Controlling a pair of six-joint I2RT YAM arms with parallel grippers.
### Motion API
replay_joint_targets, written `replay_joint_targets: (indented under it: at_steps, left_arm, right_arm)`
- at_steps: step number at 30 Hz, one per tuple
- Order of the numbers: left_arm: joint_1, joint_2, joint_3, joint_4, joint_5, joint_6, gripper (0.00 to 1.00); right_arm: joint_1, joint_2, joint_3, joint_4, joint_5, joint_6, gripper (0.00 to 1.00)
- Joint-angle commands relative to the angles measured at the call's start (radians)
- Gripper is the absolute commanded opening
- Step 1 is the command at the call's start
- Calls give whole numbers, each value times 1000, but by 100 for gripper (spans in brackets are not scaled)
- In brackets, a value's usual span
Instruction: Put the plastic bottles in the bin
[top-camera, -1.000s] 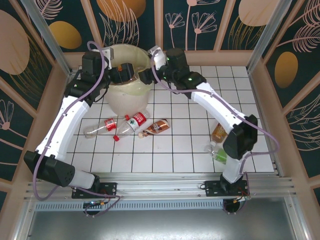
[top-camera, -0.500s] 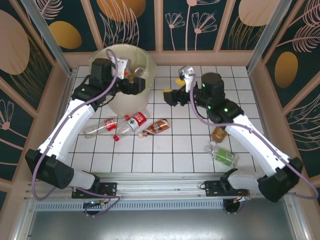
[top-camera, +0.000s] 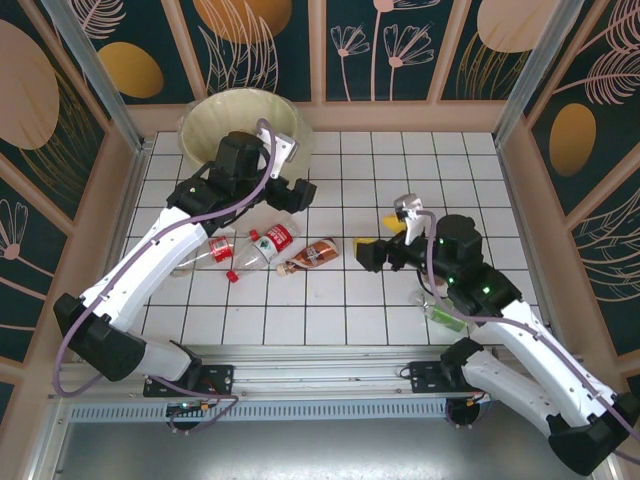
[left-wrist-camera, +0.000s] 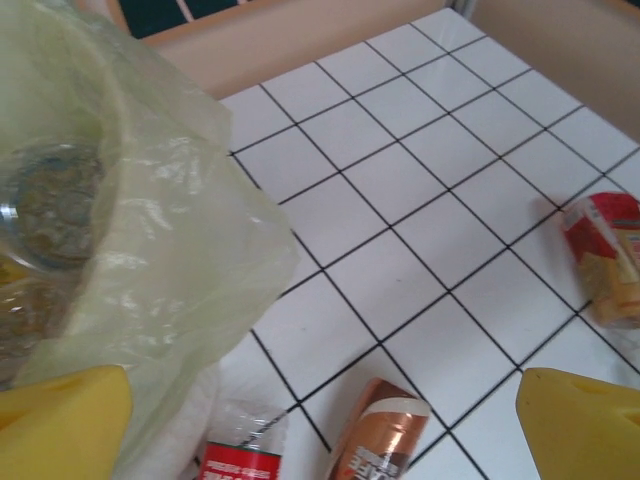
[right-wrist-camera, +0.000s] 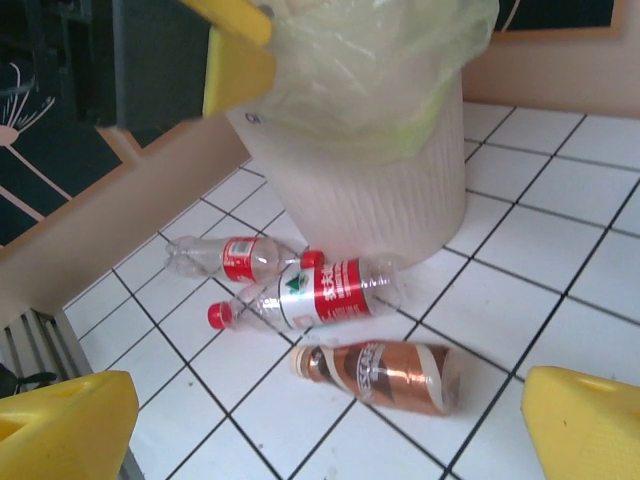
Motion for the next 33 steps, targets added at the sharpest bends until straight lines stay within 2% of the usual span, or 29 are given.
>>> replay_joint_targets:
  at_steps: [1, 4, 7, 16, 25, 33]
  left_arm:
    - [0, -39, -25, 33, -81, 34, 99]
    - [0, -38, -2, 19, -18, 26, 99]
    - [0, -32, 27, -20, 96, 19, 98]
    - [-14, -78, -33, -69, 344, 58, 98]
    - [-87, -36, -114, -85, 265, 83, 96]
    - [-177, 74, -149, -68, 89, 105, 93]
  right_arm:
    - [-5, -35, -29, -15, 16, 53, 99]
    - [-5, -35, -27, -7, -1, 57, 99]
    - [-5, -33, -14, -17, 20, 54, 99]
    - [-5, -55, -5, -55, 5, 77, 98]
    - [-3, -97, -18, -88, 15, 120, 99]
    - [-5, -132, -68, -78, 138, 192, 99]
